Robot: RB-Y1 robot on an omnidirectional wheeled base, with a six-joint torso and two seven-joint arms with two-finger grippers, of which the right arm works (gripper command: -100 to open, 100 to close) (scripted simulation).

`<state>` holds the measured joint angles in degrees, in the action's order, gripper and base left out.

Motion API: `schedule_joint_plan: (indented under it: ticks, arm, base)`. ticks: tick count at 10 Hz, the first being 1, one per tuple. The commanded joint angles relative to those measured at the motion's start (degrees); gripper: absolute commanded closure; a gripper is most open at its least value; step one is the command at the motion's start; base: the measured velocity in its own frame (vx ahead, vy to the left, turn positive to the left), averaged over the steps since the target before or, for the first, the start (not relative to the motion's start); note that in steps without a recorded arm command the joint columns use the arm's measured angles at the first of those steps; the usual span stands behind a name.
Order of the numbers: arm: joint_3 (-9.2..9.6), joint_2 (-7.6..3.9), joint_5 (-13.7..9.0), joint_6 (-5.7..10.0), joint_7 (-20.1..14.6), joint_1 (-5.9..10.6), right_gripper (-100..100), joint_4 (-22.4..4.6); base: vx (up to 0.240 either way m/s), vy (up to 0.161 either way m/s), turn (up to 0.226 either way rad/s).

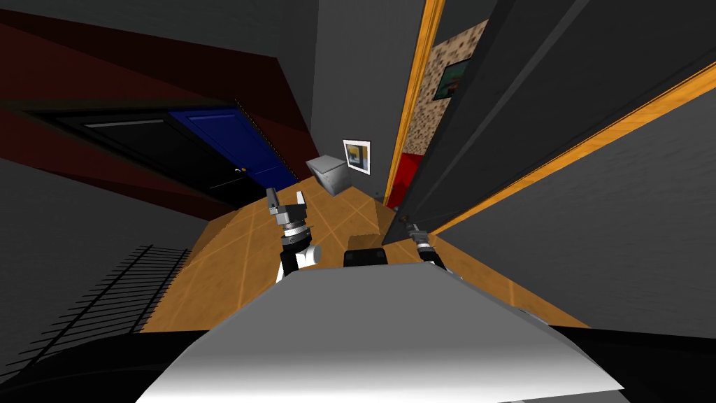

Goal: Pull the door open

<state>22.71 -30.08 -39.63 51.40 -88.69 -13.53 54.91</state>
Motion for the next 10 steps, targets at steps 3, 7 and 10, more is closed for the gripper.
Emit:
schedule_joint_plan:
  ticks: [3,7,10]
  arm:
    - [0.0,0.0,0.0,0.0,0.0,0.0,100,0.0]
    - [0.0,0.0,0.0,0.0,0.0,0.0,100,0.0]
    - [2.11,-0.7,1.2,2.28,-1.2,-0.56,-100,-0.4]
  base:
    - [0.008,-0.007,-0.009]
    - [-0.002,-0.004,0.003]
    - [-0.159,-0.065,0.137]
